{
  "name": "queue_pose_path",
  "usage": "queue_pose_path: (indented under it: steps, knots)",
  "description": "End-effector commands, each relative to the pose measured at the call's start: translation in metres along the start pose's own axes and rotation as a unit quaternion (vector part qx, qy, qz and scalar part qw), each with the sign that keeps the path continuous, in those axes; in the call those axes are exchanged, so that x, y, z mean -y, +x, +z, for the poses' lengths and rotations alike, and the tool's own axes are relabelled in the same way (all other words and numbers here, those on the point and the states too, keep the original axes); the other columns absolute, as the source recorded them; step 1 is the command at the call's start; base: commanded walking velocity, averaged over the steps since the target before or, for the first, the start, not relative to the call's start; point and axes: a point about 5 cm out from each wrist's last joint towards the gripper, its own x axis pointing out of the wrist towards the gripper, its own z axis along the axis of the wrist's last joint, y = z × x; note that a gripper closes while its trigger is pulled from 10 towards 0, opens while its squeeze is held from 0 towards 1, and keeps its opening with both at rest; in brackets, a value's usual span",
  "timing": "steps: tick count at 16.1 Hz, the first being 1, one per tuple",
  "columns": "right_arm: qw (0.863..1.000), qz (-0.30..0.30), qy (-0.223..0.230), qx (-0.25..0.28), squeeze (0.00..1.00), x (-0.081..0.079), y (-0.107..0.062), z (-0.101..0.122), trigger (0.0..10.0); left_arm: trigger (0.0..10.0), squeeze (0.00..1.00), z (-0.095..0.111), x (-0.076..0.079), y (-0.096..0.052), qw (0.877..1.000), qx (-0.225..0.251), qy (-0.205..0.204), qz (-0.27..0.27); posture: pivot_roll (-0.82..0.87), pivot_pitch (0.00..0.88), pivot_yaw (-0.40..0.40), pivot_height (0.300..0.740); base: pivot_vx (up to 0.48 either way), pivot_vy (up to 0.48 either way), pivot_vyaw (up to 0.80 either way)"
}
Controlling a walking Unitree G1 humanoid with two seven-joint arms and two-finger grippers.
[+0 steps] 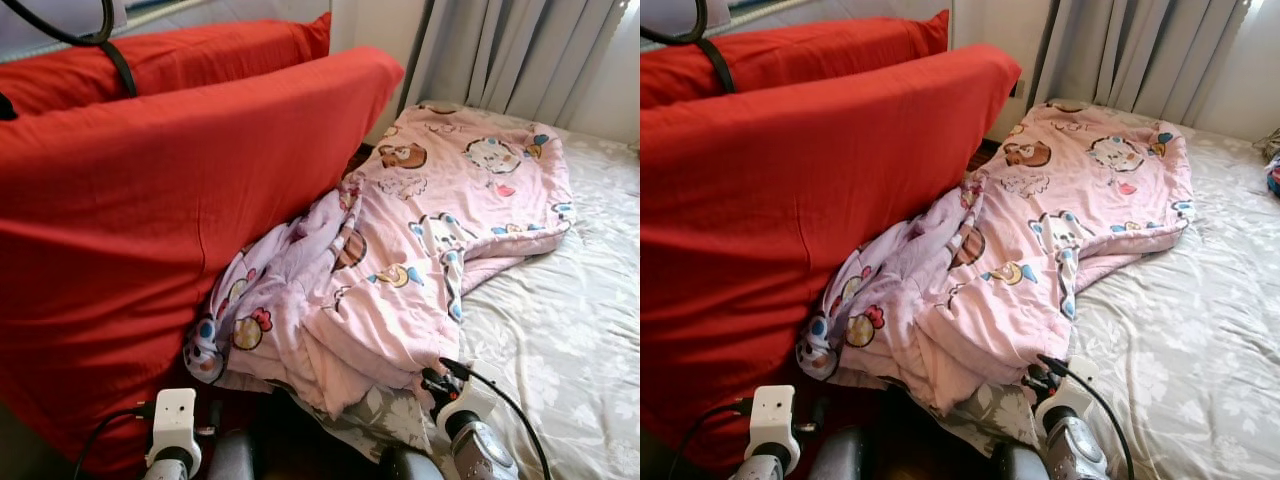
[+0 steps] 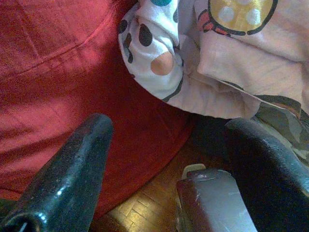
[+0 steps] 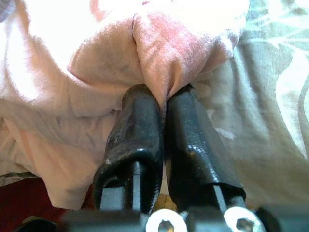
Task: Clean up the room
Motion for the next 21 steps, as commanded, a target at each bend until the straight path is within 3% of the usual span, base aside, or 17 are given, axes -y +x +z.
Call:
queue_pose_path:
  steps: [1,4,12,21]
  knots:
    - [1.0,-0.002,-0.005,0.014,0.0,0.0,0.001,0.006,10.0,10.0,0.0,-0.005,0.0,0.001,1.0,-0.01,-0.014,0.007,0.09,0.0,-0.066,0.646,0.0,0.0,0.0]
    - [1.0,0.001,-0.012,0.027,0.0,-0.002,0.004,0.013,10.0,10.0,0.0,-0.028,-0.003,-0.004,0.998,-0.058,-0.006,0.014,0.09,0.0,-0.068,0.666,0.0,0.0,0.0]
    - [0.999,0.008,-0.024,0.036,0.0,-0.006,0.005,0.017,10.0,10.0,0.0,-0.054,-0.003,-0.012,0.993,-0.117,0.003,0.013,0.08,0.0,-0.082,0.736,0.0,0.0,0.0]
    - [0.999,-0.002,-0.036,0.029,0.0,-0.004,0.006,0.018,10.0,10.0,0.0,-0.074,0.0,-0.021,0.984,-0.176,0.01,0.007,0.08,0.0,-0.1,0.74,0.0,0.0,0.0]
